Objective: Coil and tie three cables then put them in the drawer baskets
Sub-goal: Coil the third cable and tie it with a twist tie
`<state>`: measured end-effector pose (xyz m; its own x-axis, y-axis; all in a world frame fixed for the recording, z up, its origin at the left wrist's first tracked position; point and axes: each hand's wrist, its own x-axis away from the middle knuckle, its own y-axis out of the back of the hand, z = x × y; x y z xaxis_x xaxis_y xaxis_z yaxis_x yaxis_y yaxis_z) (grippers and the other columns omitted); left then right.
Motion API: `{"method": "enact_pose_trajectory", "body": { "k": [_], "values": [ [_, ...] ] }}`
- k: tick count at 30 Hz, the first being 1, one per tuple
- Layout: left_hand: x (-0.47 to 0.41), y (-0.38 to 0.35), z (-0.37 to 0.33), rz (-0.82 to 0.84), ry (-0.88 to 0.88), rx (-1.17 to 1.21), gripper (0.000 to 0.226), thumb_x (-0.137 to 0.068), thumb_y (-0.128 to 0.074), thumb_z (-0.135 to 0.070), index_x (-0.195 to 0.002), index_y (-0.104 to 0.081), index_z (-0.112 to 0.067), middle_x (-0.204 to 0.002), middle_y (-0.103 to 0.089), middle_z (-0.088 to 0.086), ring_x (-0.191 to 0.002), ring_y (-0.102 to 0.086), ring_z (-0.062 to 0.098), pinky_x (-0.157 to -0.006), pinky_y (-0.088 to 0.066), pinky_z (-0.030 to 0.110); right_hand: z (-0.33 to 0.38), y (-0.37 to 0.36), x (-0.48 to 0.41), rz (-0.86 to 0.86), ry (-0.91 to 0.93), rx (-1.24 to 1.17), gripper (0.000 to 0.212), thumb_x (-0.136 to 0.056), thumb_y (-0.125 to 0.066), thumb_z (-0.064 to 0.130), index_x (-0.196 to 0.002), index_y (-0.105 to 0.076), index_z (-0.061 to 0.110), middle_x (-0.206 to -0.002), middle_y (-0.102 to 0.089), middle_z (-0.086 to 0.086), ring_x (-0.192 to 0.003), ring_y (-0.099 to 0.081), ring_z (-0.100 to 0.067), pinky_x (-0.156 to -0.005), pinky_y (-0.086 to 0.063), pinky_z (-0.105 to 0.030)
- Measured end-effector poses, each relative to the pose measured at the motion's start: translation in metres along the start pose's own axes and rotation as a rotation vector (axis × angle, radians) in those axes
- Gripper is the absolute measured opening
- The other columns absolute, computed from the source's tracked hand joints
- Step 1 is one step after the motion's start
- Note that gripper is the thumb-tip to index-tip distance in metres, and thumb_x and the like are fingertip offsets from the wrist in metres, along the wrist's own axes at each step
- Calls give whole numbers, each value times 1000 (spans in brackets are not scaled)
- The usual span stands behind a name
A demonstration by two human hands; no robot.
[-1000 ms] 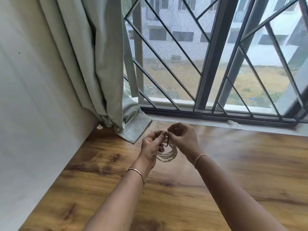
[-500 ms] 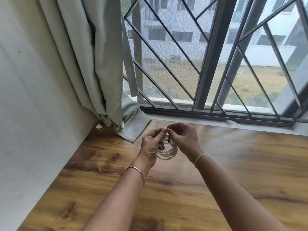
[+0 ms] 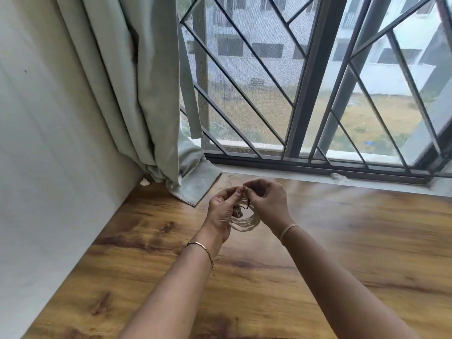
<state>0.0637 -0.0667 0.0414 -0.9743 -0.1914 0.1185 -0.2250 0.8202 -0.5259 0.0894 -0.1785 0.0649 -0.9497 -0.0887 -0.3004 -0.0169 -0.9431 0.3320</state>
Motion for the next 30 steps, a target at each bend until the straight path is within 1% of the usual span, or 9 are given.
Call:
{"method": "enact_pose_trajectory", "body": {
  "k": [5,9,13,16,18,20,23,26,30],
  "values": [
    [1,2,-1,-2,8,-13,3,-88,-63,-7,-88,-66,-6,-68,-63,5,-40,-42,6,-39,-36,17,-1,1,1,-5,-9,38,13,-78,-73,9,-84,-76,20,-76,-74,4,-72,-70,-10,-74,-59,-39],
    [-2,2,-1,-2,3,-25,4,-88,-62,-7,-90,-66,-4,-72,-62,10,-38,-40,7,-38,-36,17,1,2,-2,1,-15,40,23,-76,-70,4,-74,-68,26,-74,-71,5,-73,-69,-12,-73,-59,-36],
    [-4,4,1,-6,13,-27,7,-89,-61,-7,-92,-65,-2,-73,-61,13,-40,-43,9,-37,-36,17,2,6,-11,82,-40,69,15,-75,-76,8,-73,-71,22,-73,-72,2,-67,-65,-10,-67,-56,-32],
    [-5,3,1,0,21,-23,9,-88,-62,-9,-92,-64,-2,-70,-62,10,-38,-43,8,-36,-36,17,0,11,-14,119,-68,45,7,-77,-76,9,-82,-75,14,-77,-74,-3,-71,-68,-13,-73,-59,-36],
    [-5,1,0,0,23,-20,6,-90,-61,-9,-90,-63,-3,-65,-63,7,-36,-42,7,-36,-36,17,-1,12,-16,121,-68,48,6,-79,-75,11,-84,-76,14,-78,-74,-2,-74,-70,-15,-77,-59,-42],
    [-5,1,-1,-1,20,-28,5,-89,-62,-8,-88,-64,-4,-62,-65,4,-35,-42,6,-36,-36,17,-1,12,-16,114,-32,110,6,-80,-74,14,-84,-76,17,-78,-74,1,-74,-70,-15,-76,-58,-42],
    [-6,0,-1,0,17,-42,5,-89,-63,-9,-86,-64,-6,-60,-65,2,-34,-41,6,-36,-35,17,5,13,-16,93,104,308,8,-82,-69,13,-86,-74,17,-82,-74,2,-73,-68,-15,-73,-56,-33],
    [-6,-3,-1,16,3,-73,5,-89,-63,-9,-86,-65,-6,-56,-63,-1,-35,-39,6,-37,-35,17,9,13,-15,60,210,495,9,-85,-63,14,-87,-71,19,-86,-71,3,-74,-62,-14,-68,-48,-26],
    [-8,-6,0,25,-27,-138,7,-89,-64,-13,-85,-65,-7,-56,-63,-1,-38,-40,7,-39,-35,18,9,16,-17,67,247,562,9,-88,-59,12,-87,-66,18,-89,-66,2,-78,-58,-15,-65,-40,-24]
  ]
}}
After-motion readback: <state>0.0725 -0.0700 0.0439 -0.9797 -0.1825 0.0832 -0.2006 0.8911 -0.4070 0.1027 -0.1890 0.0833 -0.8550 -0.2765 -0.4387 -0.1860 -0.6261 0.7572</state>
